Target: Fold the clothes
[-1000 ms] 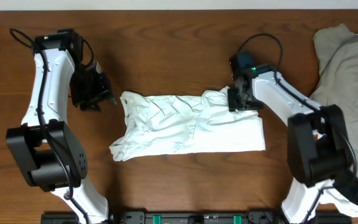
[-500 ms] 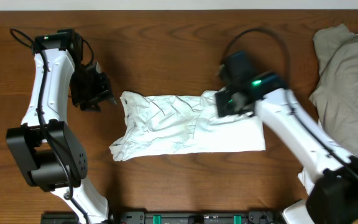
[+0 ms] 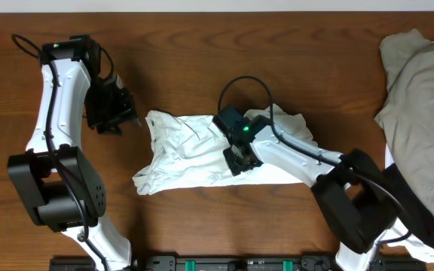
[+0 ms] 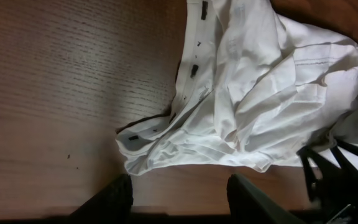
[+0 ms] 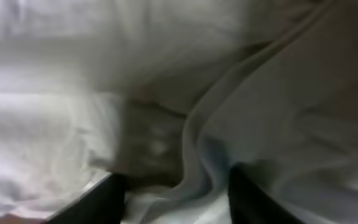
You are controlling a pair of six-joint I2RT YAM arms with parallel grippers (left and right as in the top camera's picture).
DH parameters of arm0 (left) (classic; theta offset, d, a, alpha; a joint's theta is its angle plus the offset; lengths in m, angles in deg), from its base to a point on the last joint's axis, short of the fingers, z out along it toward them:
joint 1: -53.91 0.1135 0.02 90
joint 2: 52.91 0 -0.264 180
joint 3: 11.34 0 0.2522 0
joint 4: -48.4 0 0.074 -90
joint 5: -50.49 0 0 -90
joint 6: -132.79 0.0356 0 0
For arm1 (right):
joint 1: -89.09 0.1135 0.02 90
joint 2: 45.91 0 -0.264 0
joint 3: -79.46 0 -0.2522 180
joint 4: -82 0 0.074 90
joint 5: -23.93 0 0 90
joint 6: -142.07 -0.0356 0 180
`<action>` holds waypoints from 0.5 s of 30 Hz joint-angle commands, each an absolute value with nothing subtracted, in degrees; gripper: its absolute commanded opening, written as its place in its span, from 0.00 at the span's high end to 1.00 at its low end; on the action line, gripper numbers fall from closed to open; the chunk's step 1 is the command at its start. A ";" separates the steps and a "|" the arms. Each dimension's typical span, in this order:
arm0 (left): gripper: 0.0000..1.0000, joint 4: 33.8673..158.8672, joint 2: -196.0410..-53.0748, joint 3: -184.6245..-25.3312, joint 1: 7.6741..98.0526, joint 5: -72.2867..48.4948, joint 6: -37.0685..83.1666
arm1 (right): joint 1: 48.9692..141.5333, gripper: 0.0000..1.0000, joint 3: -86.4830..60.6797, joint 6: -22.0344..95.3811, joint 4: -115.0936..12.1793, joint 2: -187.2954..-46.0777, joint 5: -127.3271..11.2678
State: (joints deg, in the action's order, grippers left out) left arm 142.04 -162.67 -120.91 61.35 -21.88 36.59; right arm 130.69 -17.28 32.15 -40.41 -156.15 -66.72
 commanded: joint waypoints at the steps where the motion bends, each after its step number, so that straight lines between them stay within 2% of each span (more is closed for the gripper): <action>1: 0.48 142.39 -162.75 -120.85 61.42 -22.02 36.46 | 131.48 0.72 -17.68 28.67 -40.34 -158.03 -68.86; 2: 0.48 142.37 -162.75 -120.85 61.42 -22.02 36.46 | 131.48 0.85 -17.68 28.72 -40.34 -157.99 -68.97; 4: 0.48 142.34 -162.75 -120.85 61.42 -22.02 36.46 | 131.50 0.91 -17.61 28.76 -40.28 -157.37 -69.08; 7: 0.48 142.34 -162.75 -120.85 61.42 -22.02 36.46 | 131.50 0.91 -17.42 29.24 -39.88 -155.32 -69.23; 15: 0.48 142.34 -162.75 -120.85 61.42 -22.02 36.44 | 131.48 0.81 -17.39 31.58 -39.58 -145.59 -69.71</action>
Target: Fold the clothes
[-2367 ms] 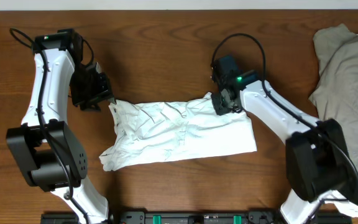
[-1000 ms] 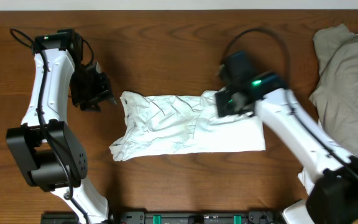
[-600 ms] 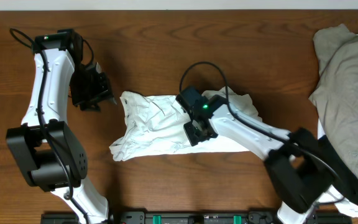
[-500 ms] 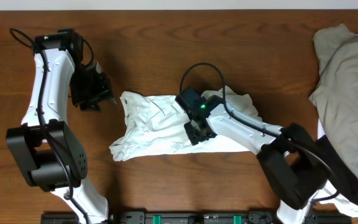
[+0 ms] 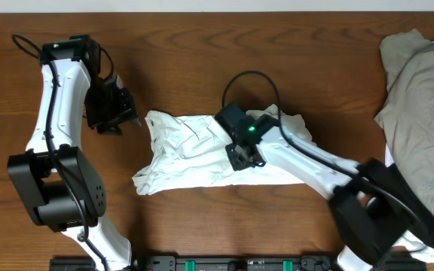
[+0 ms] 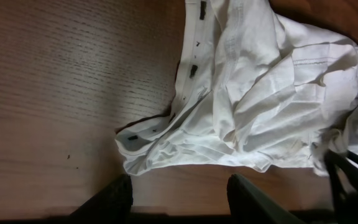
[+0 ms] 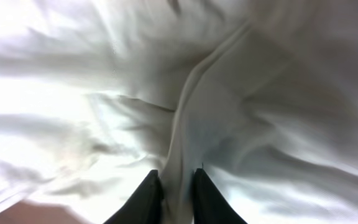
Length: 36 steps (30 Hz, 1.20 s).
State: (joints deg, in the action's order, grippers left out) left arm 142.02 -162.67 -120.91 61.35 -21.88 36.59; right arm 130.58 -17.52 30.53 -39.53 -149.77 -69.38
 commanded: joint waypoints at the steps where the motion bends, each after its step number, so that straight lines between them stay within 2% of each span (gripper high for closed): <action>1: 0.48 142.34 -162.75 -120.85 61.42 -22.02 36.46 | 131.48 0.82 -17.39 31.56 -39.51 -144.94 -69.71; 5: 0.48 142.37 -162.75 -120.85 61.42 -22.02 36.44 | 131.50 0.90 -17.44 32.02 -39.21 -144.52 -68.27; 10: 0.48 142.37 -162.75 -120.85 61.42 -22.02 36.46 | 132.97 0.92 -17.52 34.12 -40.06 -145.85 -63.88; 11: 0.48 142.37 -162.75 -120.85 61.42 -22.02 36.46 | 133.42 0.90 -17.52 34.07 -39.91 -146.12 -63.99; 13: 0.48 142.37 -162.75 -120.85 61.42 -22.02 36.46 | 134.12 0.78 -17.52 33.15 -39.62 -146.36 -64.51; 18: 0.48 142.34 -162.75 -120.85 61.42 -22.02 36.46 | 134.47 0.64 -17.94 31.78 -38.94 -146.36 -67.29; 22: 0.48 142.34 -162.75 -120.85 61.42 -22.02 36.46 | 134.43 0.63 -20.39 27.82 -39.75 -146.36 -72.42; 36: 0.48 142.34 -162.75 -120.85 61.42 -22.02 36.44 | 134.36 0.58 -29.87 27.65 -52.28 -146.36 -70.37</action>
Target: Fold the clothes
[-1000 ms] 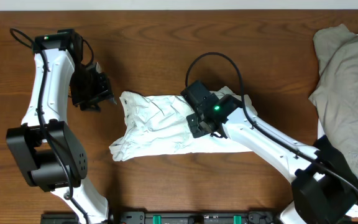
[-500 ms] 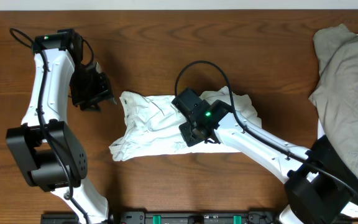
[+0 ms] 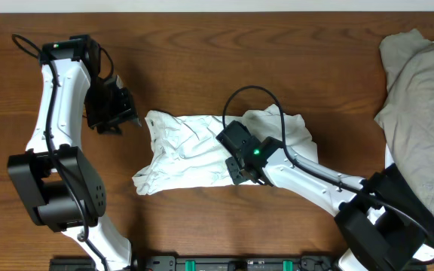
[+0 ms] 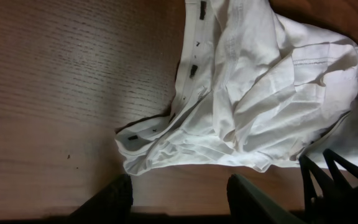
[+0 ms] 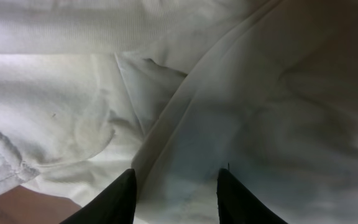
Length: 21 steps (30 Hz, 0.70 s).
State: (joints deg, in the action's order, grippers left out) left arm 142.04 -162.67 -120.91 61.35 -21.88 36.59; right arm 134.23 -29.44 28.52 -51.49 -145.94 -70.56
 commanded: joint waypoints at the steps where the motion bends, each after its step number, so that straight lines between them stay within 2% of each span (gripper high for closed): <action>1: 0.48 142.34 -162.75 -120.85 61.42 -22.02 36.44 | 134.36 0.57 -29.90 27.67 -52.60 -146.36 -70.37; 6: 0.48 142.34 -162.75 -120.85 61.42 -22.02 36.44 | 134.36 0.57 -30.11 27.65 -53.78 -146.44 -70.39; 10: 0.48 142.19 -162.75 -120.85 61.42 -22.02 36.44 | 134.36 0.62 -30.66 27.45 -54.75 -147.28 -70.54; 13: 0.48 142.19 -162.75 -120.85 61.42 -22.02 36.44 | 134.36 0.72 -30.66 26.75 -54.72 -148.98 -70.54; 16: 0.48 142.21 -162.75 -120.85 61.42 -22.02 36.44 | 134.36 0.93 -30.66 26.38 -54.68 -149.92 -70.54; 17: 0.48 142.21 -162.75 -120.85 61.42 -22.02 36.44 | 134.39 0.96 -30.62 26.38 -54.70 -149.81 -70.54; 21: 0.48 142.23 -162.75 -120.85 61.42 -22.02 36.44 | 134.36 0.99 -30.03 26.38 -54.55 -148.35 -70.83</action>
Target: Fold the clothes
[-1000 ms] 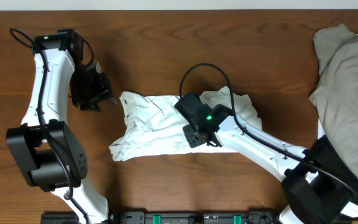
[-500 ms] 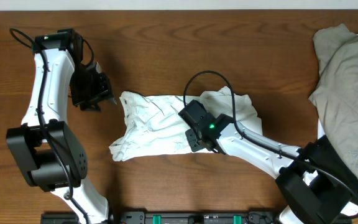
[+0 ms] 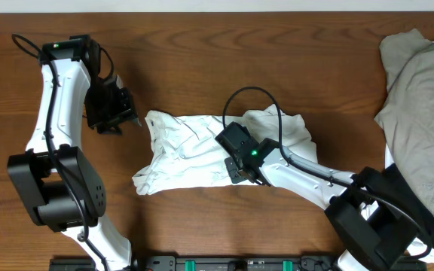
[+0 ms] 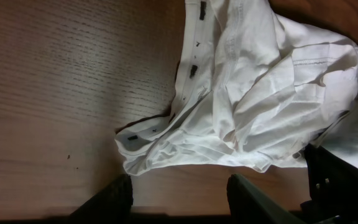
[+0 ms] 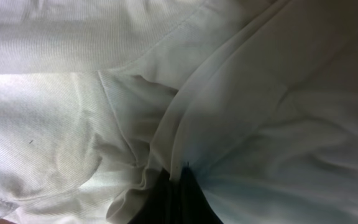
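A crumpled white shirt (image 3: 202,147) lies in the middle of the wooden table, its button placket (image 4: 191,68) toward the left. My right gripper (image 3: 236,170) is down on the shirt's front middle. In the right wrist view its fingers (image 5: 166,199) are shut on a raised fold of the white cloth (image 5: 185,143). My left gripper (image 3: 117,113) hangs just left of the shirt, apart from it. Its fingers (image 4: 118,198) stand wide open over bare wood, with the shirt's corner (image 4: 135,158) just beyond them.
A beige garment (image 3: 420,90) is heaped at the right edge of the table, with a dark one (image 3: 428,218) below it. The right arm's black cable (image 3: 239,94) loops over the shirt. Bare wood (image 3: 202,45) runs behind the shirt.
My right gripper's fingers stood apart over the cloth; now they are shut on a fold of the shirt, at nearly the same spot. The left arm and the shirt's outline have not changed.
My right gripper was first open and pressed into the shirt's middle. Then its fingers were close together around a fold. Then it was open again nearer the shirt's front edge, and now it is shut on a fold there. The left gripper stayed open beside the shirt throughout.
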You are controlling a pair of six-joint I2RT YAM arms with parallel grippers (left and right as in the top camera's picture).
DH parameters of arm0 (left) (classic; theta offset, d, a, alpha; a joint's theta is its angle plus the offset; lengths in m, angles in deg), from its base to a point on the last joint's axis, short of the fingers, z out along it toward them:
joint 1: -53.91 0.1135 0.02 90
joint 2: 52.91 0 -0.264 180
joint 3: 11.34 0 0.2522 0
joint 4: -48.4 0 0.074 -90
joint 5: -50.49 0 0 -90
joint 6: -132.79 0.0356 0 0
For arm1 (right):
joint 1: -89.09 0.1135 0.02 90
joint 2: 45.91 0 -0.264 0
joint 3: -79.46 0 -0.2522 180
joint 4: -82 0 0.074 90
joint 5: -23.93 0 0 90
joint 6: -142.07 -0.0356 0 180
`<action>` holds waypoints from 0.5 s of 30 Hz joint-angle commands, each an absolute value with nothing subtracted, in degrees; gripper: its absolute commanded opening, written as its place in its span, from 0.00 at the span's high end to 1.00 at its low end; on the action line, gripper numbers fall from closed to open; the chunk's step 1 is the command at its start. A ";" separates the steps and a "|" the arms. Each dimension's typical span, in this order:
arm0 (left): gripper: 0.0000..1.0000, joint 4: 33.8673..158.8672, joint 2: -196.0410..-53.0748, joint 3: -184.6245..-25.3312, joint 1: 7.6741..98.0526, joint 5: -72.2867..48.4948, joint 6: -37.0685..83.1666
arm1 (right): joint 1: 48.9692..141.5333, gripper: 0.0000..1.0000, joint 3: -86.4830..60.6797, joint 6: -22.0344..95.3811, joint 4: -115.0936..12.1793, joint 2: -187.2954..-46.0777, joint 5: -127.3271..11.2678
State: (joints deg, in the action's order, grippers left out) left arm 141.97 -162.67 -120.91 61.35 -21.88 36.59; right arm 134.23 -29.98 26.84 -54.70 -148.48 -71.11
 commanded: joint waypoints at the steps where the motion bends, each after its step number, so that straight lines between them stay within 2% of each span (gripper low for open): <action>1: 0.48 142.23 -162.75 -120.85 61.42 -22.02 36.44 | 134.39 0.99 -29.72 26.38 -54.24 -147.56 -70.83; 8: 0.48 142.17 -162.75 -120.85 61.42 -22.02 36.44 | 134.50 0.99 -27.05 28.98 -53.65 -141.66 -68.51; 15: 0.48 142.15 -162.75 -120.85 61.42 -22.02 36.44 | 134.60 0.99 -26.79 30.12 -55.40 -143.12 -62.28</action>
State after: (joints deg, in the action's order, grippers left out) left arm 141.84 -162.67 -120.91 61.35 -21.88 36.59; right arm 134.23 -27.49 28.72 -55.31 -142.31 -65.73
